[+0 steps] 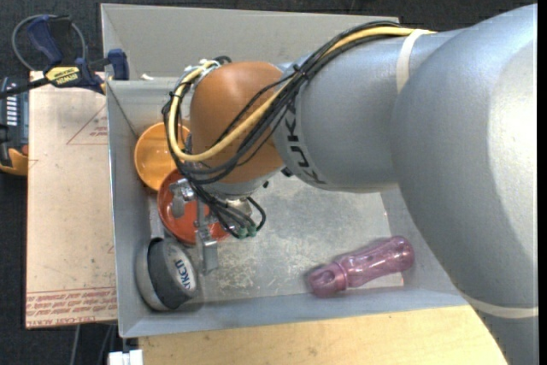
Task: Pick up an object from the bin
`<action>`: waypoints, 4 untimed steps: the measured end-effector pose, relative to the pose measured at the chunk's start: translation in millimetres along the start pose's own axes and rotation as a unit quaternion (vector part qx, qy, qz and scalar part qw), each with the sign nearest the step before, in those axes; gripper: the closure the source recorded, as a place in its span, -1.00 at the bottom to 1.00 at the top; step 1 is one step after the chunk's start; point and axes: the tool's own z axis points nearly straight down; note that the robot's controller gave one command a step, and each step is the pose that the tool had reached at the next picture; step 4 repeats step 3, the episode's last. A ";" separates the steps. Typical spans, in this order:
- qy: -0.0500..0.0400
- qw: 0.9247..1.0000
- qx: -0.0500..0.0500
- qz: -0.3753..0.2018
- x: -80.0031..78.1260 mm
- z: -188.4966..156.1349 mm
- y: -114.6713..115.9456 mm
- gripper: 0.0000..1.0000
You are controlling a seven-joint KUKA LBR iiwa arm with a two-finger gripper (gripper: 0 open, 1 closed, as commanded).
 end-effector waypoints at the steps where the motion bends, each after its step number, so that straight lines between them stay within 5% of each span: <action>1: -0.010 0.998 0.000 0.065 -8.9 16.0 -0.3 1.00; 2: -0.010 0.998 0.000 0.066 -8.9 16.0 -0.4 1.00; 3: -0.008 0.998 0.000 0.059 -4.2 -79.1 -5.5 1.00; 4: -0.008 0.998 0.000 0.059 -4.2 -79.1 -5.5 1.00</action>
Offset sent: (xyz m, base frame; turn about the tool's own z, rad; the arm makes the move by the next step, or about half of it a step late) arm 0.0000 0.0000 0.0000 0.0000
